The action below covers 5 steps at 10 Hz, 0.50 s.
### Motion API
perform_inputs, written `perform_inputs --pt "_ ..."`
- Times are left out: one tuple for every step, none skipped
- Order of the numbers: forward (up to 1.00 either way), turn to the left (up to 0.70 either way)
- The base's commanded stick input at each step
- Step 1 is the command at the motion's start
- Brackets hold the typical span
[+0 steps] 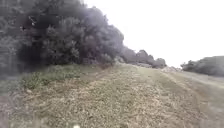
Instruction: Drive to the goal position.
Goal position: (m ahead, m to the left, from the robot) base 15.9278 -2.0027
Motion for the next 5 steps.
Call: perform_inputs --pt "0.60 -0.09" --pt "0.60 -0.09" --pt "0.60 -0.09" --pt "0.60 -0.09" --pt "0.60 -0.09"
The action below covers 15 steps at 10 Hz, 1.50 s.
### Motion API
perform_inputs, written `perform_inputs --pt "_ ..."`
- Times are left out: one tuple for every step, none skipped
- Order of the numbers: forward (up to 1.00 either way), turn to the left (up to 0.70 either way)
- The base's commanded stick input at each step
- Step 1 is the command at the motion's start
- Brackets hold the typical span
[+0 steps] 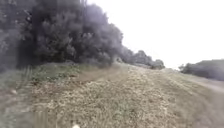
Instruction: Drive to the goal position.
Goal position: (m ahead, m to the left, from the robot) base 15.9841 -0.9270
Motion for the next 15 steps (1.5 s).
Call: perform_inputs --pt "0.60 -0.09" --pt "0.60 -0.09" --pt "0.60 -0.09" --pt "0.60 -0.09" --pt "0.60 -0.09" --pt "0.60 -0.09" --pt "0.60 -0.09" --pt "0.60 -0.09" --pt "0.60 -0.09" --pt "0.60 -0.09" --pt "0.60 -0.09" --pt "0.60 -0.09" --pt "0.60 -0.09" --pt "0.60 -0.09" --pt "0.60 -0.09"
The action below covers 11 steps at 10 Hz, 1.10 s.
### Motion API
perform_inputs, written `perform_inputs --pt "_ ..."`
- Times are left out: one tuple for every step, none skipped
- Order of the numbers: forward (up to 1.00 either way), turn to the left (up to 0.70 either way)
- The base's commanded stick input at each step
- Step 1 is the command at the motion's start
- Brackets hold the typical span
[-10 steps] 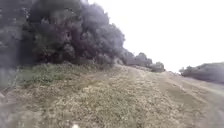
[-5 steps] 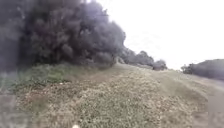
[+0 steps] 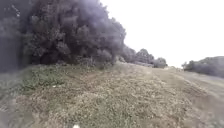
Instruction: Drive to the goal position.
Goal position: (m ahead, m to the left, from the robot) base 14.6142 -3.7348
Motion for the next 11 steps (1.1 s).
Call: perform_inputs --pt "0.60 -0.09" --pt "0.60 -0.09" --pt "0.60 -0.09" --pt "0.60 -0.09" --pt "0.60 -0.09" --pt "0.60 -0.09" --pt "0.60 -0.09" --pt "0.60 -0.09" --pt "0.60 -0.09" --pt "0.60 -0.09" --pt "0.60 -0.09"
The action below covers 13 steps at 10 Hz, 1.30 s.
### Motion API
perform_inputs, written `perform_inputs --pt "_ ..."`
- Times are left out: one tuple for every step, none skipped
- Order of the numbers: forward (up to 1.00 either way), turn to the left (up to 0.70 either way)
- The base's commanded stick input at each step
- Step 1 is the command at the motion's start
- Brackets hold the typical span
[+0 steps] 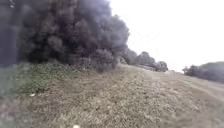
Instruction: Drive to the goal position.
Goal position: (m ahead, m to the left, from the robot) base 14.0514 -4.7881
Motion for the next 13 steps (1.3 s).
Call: perform_inputs --pt "0.60 -0.09" --pt "0.60 -0.09" --pt "0.55 -0.11" --pt "0.15 -0.29" --pt "0.00 -0.36" --pt "0.00 -0.36" --pt "0.00 -0.36" --pt "0.00 -0.36" --pt "0.00 -0.36" --pt "0.00 -0.36" --pt "0.00 -0.36" --pt "0.00 -0.36" --pt "0.00 -0.36"
